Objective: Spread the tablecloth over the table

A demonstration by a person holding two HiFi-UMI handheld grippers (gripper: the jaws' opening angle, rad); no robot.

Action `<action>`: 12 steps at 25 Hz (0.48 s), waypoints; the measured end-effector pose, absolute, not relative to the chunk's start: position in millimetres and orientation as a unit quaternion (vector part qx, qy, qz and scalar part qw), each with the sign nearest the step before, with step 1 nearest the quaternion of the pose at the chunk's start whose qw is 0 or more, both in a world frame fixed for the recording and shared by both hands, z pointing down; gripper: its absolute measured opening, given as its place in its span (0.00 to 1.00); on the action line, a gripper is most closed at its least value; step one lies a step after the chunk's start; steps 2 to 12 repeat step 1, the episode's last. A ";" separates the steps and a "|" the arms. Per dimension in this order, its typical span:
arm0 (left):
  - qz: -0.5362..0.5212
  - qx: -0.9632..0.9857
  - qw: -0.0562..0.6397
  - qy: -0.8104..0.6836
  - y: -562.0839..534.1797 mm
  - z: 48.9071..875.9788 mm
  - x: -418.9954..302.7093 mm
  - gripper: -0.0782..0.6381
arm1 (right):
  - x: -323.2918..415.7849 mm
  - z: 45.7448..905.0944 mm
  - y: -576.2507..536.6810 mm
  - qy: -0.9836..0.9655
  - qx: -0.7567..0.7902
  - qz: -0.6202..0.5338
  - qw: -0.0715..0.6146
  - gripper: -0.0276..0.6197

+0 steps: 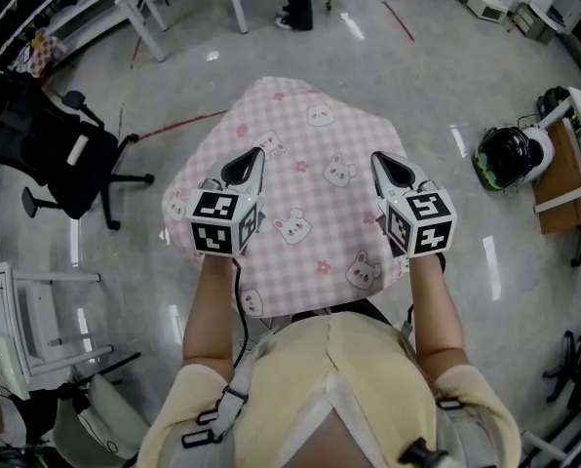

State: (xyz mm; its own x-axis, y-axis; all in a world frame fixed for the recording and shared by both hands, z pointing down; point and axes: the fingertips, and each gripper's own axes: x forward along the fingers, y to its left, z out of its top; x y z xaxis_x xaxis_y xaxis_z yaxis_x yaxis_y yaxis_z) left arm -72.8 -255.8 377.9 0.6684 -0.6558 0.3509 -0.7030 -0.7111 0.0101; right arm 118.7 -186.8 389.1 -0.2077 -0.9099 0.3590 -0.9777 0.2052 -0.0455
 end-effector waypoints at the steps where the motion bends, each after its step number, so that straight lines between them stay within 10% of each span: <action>1: 0.162 0.910 0.073 -0.374 -256.8 378.8 -74.2 0.12 | 118.2 390.3 -188.3 -0.766 0.616 0.133 0.128 0.05; 12: 0.162 0.910 0.073 -0.374 -256.8 378.8 -74.2 0.12 | 118.2 390.3 -188.3 -0.766 0.616 0.133 0.128 0.05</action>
